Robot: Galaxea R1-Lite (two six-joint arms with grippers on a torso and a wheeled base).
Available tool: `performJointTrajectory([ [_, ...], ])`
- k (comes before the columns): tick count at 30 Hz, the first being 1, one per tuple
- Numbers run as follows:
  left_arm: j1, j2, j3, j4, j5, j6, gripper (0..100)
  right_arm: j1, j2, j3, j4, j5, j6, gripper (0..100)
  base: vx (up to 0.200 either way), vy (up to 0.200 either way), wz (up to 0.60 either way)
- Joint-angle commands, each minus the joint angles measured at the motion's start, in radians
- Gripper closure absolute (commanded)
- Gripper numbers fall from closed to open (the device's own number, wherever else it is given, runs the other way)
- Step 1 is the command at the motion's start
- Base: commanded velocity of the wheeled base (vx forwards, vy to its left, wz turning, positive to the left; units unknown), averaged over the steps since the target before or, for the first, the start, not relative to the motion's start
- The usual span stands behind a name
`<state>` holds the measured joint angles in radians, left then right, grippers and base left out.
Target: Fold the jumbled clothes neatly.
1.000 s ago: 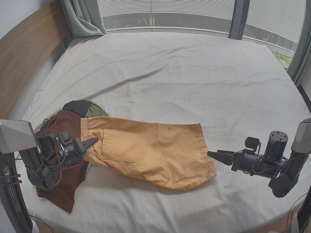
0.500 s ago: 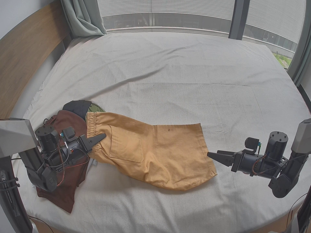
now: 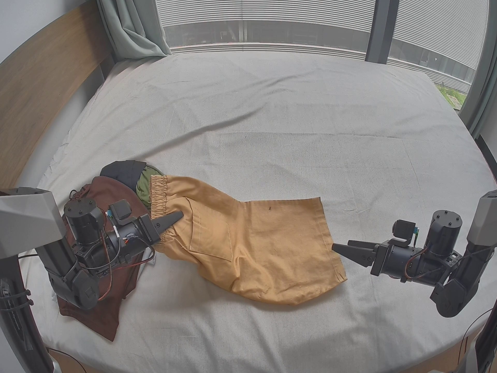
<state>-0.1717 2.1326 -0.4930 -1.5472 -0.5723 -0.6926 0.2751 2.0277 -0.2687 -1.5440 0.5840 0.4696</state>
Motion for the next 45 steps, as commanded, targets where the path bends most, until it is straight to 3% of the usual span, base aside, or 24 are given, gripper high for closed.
performJointTrajectory([
  [1,-0.009,-0.005,-0.007,0.001,0.000,-0.001,100,0.001,-0.009,-0.001,0.001,0.000,0.000,0,0.000,0.000,0.00],
  [29,-0.141,0.032,-0.055,-0.001,0.023,-0.013,100,-0.001,-0.014,-0.006,-0.001,0.000,0.000,0,0.000,0.000,0.00],
  [45,-0.207,0.081,-0.137,0.003,0.032,-0.088,100,-0.001,-0.014,-0.009,-0.001,0.000,0.000,0,0.000,0.000,0.00],
])
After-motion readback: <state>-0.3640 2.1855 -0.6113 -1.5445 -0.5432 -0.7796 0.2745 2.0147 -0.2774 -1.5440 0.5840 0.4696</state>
